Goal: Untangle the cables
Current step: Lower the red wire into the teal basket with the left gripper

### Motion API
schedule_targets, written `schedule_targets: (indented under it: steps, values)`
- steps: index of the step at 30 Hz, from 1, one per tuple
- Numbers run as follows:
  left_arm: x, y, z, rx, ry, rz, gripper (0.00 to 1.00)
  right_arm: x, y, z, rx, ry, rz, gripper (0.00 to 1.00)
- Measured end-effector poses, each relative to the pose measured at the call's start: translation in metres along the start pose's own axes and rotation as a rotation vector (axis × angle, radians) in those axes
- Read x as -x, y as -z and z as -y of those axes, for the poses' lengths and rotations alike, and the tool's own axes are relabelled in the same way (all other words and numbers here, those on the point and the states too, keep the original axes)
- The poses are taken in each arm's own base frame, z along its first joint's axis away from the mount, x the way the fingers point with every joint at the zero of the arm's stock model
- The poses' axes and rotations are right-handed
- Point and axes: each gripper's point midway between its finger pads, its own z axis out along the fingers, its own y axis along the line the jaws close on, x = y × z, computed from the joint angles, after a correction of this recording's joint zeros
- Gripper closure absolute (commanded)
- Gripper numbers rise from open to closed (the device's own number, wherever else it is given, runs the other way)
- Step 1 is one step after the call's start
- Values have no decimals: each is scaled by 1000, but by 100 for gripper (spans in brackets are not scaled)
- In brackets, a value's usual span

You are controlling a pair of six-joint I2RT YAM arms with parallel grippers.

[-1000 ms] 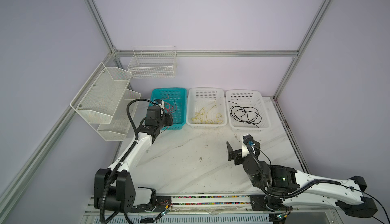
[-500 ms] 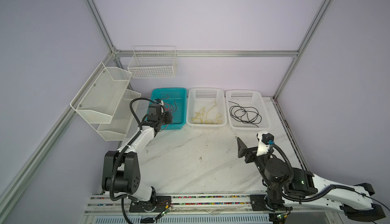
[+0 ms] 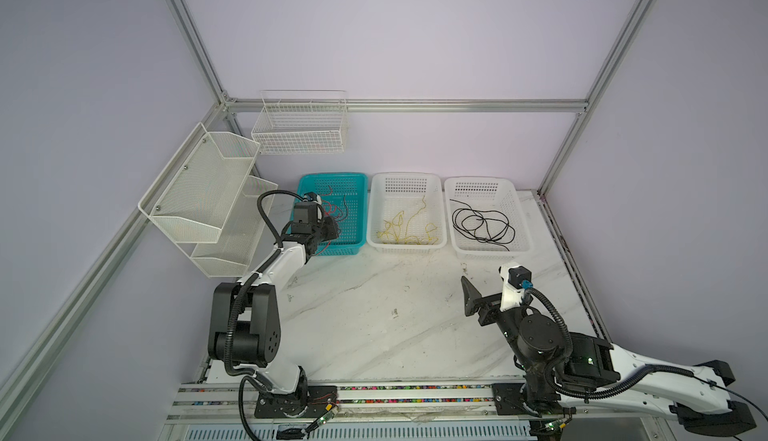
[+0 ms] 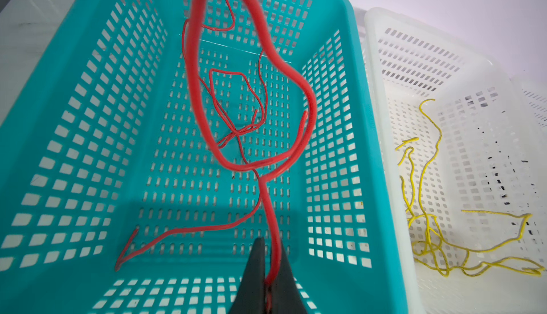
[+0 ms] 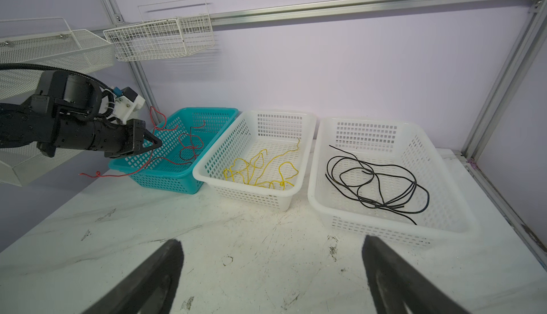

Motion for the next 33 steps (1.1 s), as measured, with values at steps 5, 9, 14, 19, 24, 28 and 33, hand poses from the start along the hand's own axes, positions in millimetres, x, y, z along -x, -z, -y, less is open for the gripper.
schedule_targets:
  steps: [5, 9, 14, 19, 24, 28, 33]
  values:
    - [23, -10, 7, -10, -16, 23, 100, 6, 5, 5, 17, -47, 26, 3]
    - [47, -16, 15, -26, -34, 56, 100, 5, 5, 4, 28, -48, 29, 3]
    - [57, -30, 17, -25, -52, 49, 100, 6, 5, 2, 36, -50, 30, 3]
    - [50, -50, 14, -14, -65, 5, 100, 6, 5, 1, 39, -54, 33, 3]
    - [40, -64, 10, -2, -63, -38, 100, 5, 5, 0, 45, -52, 32, 3]
    - [37, -73, 8, 4, -62, -50, 100, 3, 5, 0, 50, -50, 29, 3]
    - [31, -78, 6, 13, -60, -70, 100, 3, 6, 1, 61, -62, 35, 3]
